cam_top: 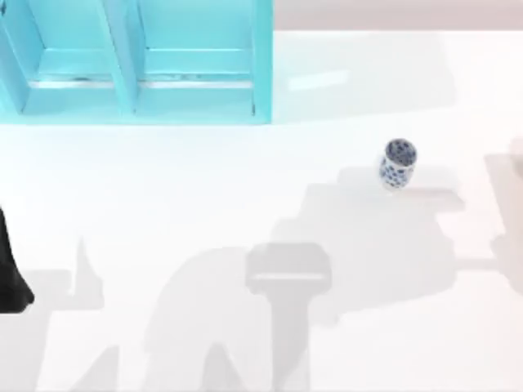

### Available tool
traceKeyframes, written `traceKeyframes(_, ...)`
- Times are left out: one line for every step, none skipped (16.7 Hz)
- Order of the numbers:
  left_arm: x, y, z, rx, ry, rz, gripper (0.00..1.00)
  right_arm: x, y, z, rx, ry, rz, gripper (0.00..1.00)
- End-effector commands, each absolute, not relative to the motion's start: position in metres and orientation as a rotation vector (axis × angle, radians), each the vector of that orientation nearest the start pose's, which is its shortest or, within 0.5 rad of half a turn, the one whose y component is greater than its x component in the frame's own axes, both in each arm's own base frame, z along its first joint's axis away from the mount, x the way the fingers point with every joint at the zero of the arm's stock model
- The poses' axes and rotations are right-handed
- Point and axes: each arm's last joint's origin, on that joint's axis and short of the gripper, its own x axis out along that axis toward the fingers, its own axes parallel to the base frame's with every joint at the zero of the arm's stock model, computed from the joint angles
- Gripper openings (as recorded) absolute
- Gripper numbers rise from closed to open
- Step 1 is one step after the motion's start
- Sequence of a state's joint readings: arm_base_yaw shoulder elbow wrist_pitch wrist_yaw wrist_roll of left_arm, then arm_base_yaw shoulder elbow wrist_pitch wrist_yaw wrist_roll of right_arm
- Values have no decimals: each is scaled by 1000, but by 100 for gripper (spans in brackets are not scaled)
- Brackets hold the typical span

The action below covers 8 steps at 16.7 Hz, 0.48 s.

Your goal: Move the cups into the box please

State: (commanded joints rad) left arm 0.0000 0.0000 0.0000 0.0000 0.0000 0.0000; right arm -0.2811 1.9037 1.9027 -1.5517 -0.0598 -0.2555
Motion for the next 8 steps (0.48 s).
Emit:
traceKeyframes(106,-1,160,0,0,0,100,368,-74,306,53,1545,26,100)
traceKeyframes(106,-1,160,0,0,0,100,388,-51,301,46,1550,25,100)
traceKeyframes(106,-1,160,0,0,0,100,405,-24,295,39,1551,23,100)
traceKeyframes(106,-1,160,0,0,0,100,420,5,288,32,1550,19,100)
traceKeyframes(106,-1,160,0,0,0,100,431,35,280,26,1548,14,100)
traceKeyframes(106,-1,160,0,0,0,100,440,63,272,21,1549,9,100)
traceKeyframes(106,-1,160,0,0,0,100,446,87,262,16,1554,3,100)
traceKeyframes(106,-1,160,0,0,0,100,449,107,254,13,1559,-1,100)
